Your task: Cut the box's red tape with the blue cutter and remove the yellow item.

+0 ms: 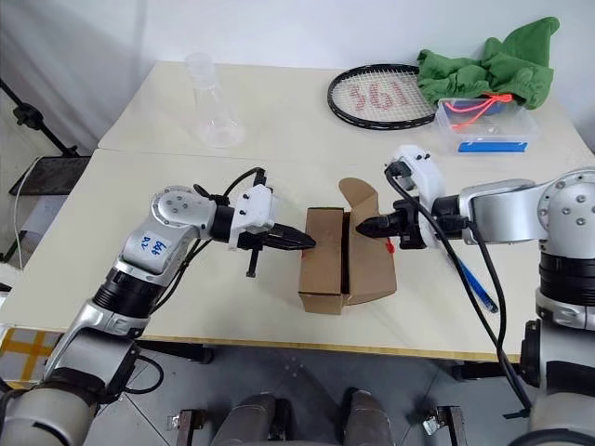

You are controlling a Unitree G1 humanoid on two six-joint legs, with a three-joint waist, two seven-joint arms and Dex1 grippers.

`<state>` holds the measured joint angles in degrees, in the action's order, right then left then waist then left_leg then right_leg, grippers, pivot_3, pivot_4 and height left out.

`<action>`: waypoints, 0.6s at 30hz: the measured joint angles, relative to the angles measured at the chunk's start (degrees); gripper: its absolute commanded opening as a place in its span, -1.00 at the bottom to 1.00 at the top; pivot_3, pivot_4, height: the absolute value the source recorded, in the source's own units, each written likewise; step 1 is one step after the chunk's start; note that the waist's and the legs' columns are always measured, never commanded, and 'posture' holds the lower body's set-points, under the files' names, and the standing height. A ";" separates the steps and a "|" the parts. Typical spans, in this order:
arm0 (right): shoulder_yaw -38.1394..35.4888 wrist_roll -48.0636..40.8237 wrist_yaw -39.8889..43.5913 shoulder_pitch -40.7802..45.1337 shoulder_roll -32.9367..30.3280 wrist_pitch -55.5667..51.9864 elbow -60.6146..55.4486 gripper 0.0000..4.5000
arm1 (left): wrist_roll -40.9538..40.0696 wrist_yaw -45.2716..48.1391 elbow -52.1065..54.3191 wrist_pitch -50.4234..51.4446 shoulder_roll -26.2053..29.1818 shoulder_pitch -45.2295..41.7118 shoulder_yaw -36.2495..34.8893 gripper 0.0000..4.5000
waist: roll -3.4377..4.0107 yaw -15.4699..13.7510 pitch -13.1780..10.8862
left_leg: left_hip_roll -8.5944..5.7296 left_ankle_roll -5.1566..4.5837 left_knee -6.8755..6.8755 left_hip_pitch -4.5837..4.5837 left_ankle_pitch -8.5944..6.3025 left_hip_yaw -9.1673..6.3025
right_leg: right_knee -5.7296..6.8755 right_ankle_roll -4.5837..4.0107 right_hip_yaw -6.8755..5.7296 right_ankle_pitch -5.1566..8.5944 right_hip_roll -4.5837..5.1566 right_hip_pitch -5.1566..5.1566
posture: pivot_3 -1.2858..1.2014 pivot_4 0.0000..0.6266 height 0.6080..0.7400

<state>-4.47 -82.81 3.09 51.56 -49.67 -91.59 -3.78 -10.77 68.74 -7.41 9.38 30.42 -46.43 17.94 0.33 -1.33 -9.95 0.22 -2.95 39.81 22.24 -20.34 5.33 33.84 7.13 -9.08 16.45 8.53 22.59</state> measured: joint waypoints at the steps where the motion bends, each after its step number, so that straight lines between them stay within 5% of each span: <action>1: -0.13 -0.03 0.32 0.00 -1.38 -0.02 -0.38 -1.00 | 0.41 0.65 0.29 -0.12 1.66 0.23 0.01 -1.00 | 0.02 0.00 0.04 | 0.00 0.00 -0.04 -0.10 0.00 0.01 | 0.00 0.00 0.00 0.00 0.00 -0.07 | 0.03 -0.52 1.00; 10: -0.06 5.03 1.22 -2.69 -5.78 -0.59 -0.38 -1.00 | 1.70 1.04 2.46 1.54 6.47 3.74 -0.83 -1.00 | 0.01 0.09 0.26 | 0.05 0.00 0.05 -0.30 0.00 0.06 | 0.01 0.00 0.08 0.00 0.03 -0.26 | 0.03 -0.52 1.00; 18: 3.10 12.35 4.63 -9.54 0.29 -0.56 -1.02 -1.00 | 6.49 0.89 -2.60 1.93 3.23 8.43 2.54 -1.00 | 0.16 -0.95 0.13 | -0.19 -0.12 0.29 0.31 0.06 -0.04 | 0.00 0.20 0.04 -0.11 0.11 0.08 | 0.03 -0.52 1.00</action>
<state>-1.37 -70.46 7.72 42.01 -49.38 -92.15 -4.80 -4.28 69.63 -10.01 11.31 33.65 -38.00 20.48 0.49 -2.28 -9.82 0.03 -3.07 40.10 22.55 -20.28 5.29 33.85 7.34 -9.04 16.33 8.64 22.67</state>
